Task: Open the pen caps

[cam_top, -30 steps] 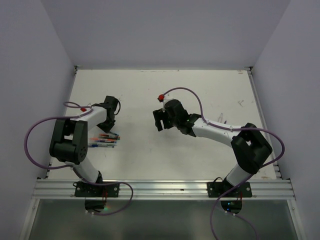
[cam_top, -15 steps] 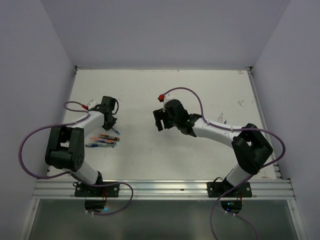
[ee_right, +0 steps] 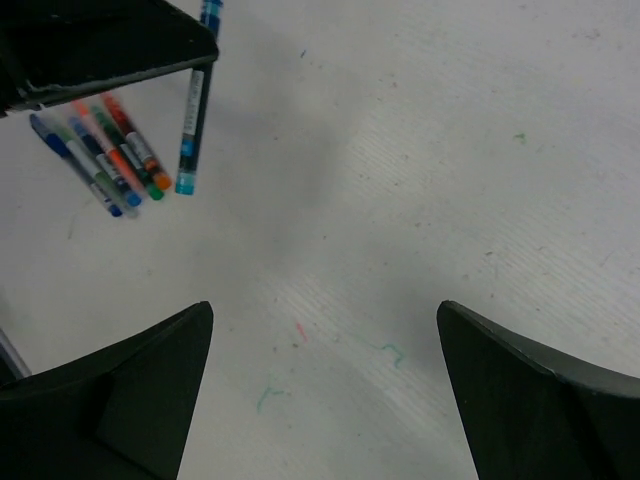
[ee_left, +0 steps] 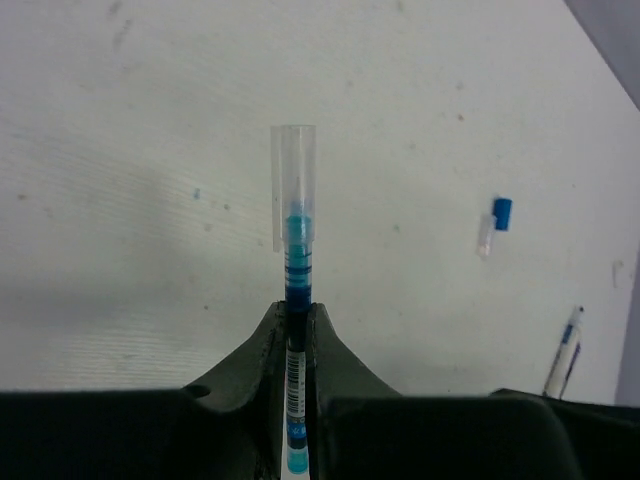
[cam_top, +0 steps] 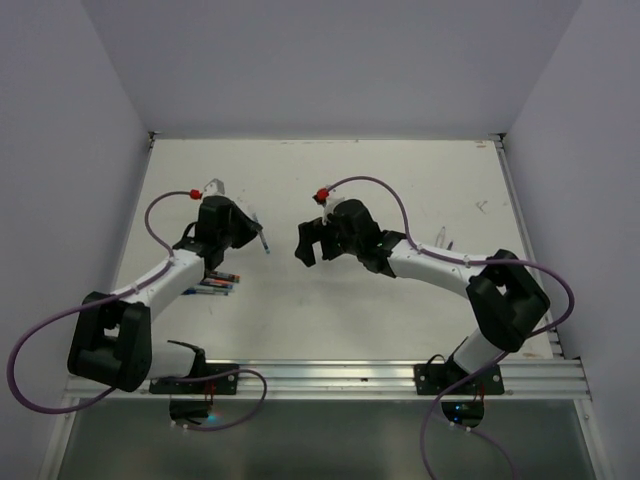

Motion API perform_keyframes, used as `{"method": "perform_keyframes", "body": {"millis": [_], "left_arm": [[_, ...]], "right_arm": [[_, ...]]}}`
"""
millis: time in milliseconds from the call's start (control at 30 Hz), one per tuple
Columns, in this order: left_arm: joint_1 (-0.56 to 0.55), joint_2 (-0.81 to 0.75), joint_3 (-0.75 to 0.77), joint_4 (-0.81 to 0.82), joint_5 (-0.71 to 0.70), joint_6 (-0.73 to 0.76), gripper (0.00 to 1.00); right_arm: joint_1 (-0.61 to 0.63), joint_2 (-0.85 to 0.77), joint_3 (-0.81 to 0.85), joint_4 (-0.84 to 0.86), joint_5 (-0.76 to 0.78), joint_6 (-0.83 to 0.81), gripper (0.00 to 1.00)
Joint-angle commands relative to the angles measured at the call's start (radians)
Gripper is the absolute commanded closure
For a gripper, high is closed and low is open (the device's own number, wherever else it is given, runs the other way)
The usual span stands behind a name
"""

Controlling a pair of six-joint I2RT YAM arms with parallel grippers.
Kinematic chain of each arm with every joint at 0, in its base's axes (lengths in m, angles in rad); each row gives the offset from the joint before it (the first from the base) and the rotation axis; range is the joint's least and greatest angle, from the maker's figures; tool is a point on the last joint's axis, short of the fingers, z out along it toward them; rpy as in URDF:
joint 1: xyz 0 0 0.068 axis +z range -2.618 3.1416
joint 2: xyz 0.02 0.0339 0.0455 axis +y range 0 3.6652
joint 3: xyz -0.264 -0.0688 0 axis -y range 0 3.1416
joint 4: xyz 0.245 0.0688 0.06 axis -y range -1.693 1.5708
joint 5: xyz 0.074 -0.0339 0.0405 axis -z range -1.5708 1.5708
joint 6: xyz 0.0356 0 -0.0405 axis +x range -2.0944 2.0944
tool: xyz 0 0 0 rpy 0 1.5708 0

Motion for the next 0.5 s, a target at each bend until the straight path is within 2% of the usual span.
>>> {"method": "perform_keyframes", "body": {"millis": [0,133,233,267,467], "left_arm": [[-0.044,-0.051,-0.038,0.237,0.168,0.053,1.0],[-0.106,-0.073,-0.056,0.3,0.205,0.045,1.0],[-0.124,-0.102,-0.082,0.334,0.21,0.018,1.0],[-0.13,-0.111,-0.085,0.335,0.211,0.007,1.0],[-0.136,-0.146,-0.113,0.341,0.216,-0.021,1.0]], "right_arm": [[-0.001,-0.036,-0.024,0.157,-0.143,0.091,0.01],[-0.004,0.011,0.019,0.138,-0.183,0.118,0.03],[-0.006,0.018,-0.007,0.229,-0.217,0.17,0.19],[-0.006,0.019,-0.015,0.252,-0.217,0.186,0.3],[-0.006,0.048,-0.032,0.346,-0.206,0.235,0.36]]}}
